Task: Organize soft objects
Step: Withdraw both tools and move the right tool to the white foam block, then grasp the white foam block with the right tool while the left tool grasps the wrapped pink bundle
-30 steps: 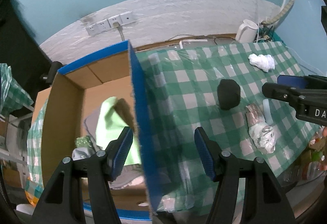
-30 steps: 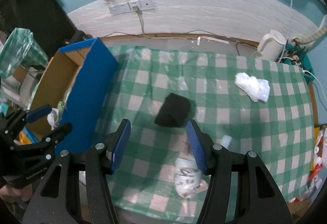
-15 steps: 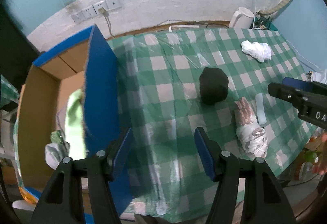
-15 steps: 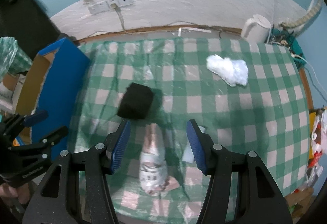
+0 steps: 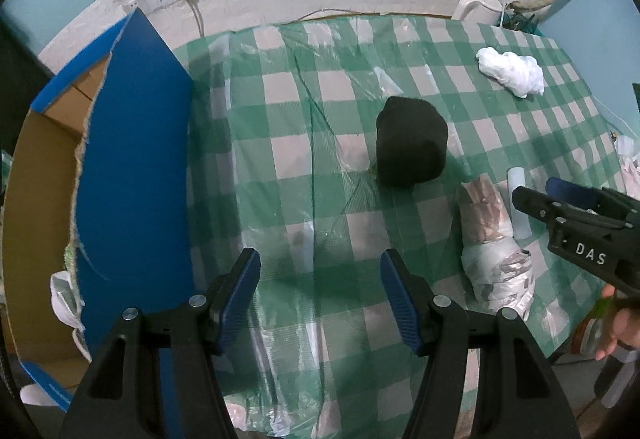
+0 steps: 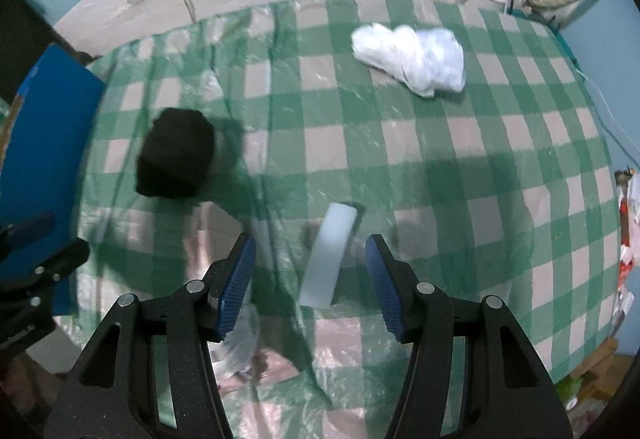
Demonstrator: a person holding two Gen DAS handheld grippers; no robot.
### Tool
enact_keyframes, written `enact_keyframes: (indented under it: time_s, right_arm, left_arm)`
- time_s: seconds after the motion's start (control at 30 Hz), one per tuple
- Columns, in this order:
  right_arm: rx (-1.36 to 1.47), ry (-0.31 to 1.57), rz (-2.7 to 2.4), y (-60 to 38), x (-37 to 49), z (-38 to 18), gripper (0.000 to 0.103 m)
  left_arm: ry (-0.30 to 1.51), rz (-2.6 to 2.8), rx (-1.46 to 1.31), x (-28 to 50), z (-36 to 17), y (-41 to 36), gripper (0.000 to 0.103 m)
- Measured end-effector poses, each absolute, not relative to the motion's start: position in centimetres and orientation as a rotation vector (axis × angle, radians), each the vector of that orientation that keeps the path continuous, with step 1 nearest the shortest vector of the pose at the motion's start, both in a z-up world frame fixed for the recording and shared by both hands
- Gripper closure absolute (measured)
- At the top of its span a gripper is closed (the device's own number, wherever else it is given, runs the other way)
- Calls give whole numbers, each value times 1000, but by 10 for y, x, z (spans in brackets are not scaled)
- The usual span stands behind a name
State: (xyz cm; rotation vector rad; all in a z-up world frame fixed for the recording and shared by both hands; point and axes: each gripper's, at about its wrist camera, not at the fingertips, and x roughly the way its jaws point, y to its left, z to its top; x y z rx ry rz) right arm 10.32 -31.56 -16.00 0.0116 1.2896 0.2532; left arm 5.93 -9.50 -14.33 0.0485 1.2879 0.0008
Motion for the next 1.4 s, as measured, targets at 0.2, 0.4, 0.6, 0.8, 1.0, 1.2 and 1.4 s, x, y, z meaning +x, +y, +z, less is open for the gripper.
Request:
enact_keyframes:
  time_s: [0.2,0.4,0.6,0.8,1.0,1.2,1.4]
  right_arm:
    - [10,1304,241,-315,105,-173,45]
    - [-4,1319,245,-312,104,-186,59]
    - [-13,1299,244,-313,102,-185,85]
    - [-12,1290,265,-322,94,-181,91]
    - [-7,1269,267,-333,89,-166,91]
    - [-5,1253,263,-346,81,-154,91]
    - [-11,1228,251,-358,72,-143,91]
  left_arm:
    - [1308,0,48,61,-154,-99,39]
    - [1317,-14,49,62,-158,-108,39]
    - [1320,-36,52,63,-155,-123,39]
    - [1315,-75,37,64,-145,-138,39]
    - [1327,-104,5,65,-141,-155,30]
    - [1340,-121,10,65,-141,-172,30]
    - [1338,-130,-30,64,-141,-188,24]
